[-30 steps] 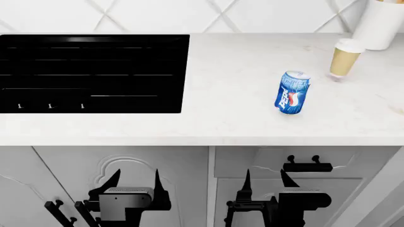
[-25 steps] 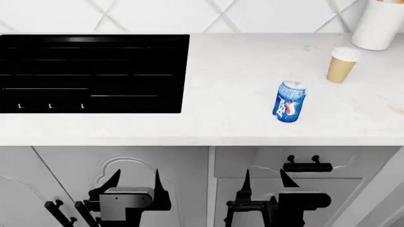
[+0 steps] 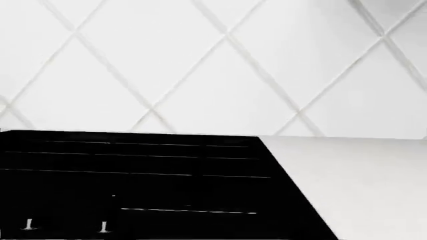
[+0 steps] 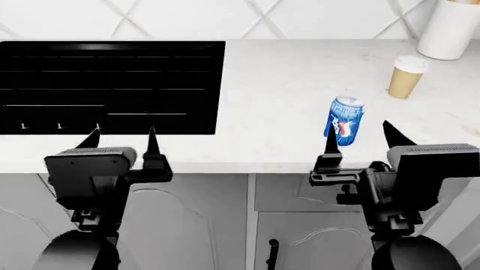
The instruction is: Move the drinks to the dining counter.
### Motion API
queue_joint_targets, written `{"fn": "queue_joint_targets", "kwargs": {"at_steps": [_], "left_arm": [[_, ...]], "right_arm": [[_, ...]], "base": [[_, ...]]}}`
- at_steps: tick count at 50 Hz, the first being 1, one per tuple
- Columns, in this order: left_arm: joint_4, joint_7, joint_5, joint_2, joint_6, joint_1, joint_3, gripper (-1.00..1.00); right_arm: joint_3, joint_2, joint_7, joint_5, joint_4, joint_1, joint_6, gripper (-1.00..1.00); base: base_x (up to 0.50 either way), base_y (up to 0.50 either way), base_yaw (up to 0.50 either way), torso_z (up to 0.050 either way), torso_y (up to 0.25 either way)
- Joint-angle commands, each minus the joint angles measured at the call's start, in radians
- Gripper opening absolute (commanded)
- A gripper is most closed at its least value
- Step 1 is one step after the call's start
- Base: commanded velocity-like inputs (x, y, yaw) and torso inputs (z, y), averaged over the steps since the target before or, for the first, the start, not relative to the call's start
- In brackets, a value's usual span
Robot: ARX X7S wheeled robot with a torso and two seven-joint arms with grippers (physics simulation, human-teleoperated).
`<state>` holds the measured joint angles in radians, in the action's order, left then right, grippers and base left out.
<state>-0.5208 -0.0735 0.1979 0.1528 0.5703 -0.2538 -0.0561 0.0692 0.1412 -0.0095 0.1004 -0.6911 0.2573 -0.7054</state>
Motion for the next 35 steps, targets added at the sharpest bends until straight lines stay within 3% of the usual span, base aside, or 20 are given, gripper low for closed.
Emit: {"fn": "queue_joint_targets", "kwargs": {"at_steps": [1, 8, 22, 35], "left_arm": [[-0.046, -0.011, 0.138, 0.095, 0.462, -0.496, -0.117, 1.00], [-0.119, -0.035, 0.164, 0.110, 0.582, -0.624, -0.093, 1.00], [-0.054, -0.033, 0.140, 0.112, 0.502, -0.589, -0.061, 1.00], [-0.075, -0.037, 0.155, 0.123, 0.520, -0.588, -0.085, 1.00]], "right_arm": [[0.046, 0.115, -0.113, 0.109, -0.067, 0.434, -0.375, 1.00], [-0.018, 0.134, -0.127, 0.152, -0.124, 0.626, -0.571, 1.00], [-0.010, 0.139, -0.144, 0.162, -0.103, 0.571, -0.505, 1.00], [-0.014, 0.142, -0.148, 0.174, -0.111, 0.570, -0.495, 1.00]], "base": [[0.00, 0.00, 0.00, 0.000, 0.000], [0.00, -0.07, 0.00, 0.000, 0.000], [0.01, -0.48, 0.00, 0.000, 0.000], [0.35, -0.47, 0.00, 0.000, 0.000]]}}
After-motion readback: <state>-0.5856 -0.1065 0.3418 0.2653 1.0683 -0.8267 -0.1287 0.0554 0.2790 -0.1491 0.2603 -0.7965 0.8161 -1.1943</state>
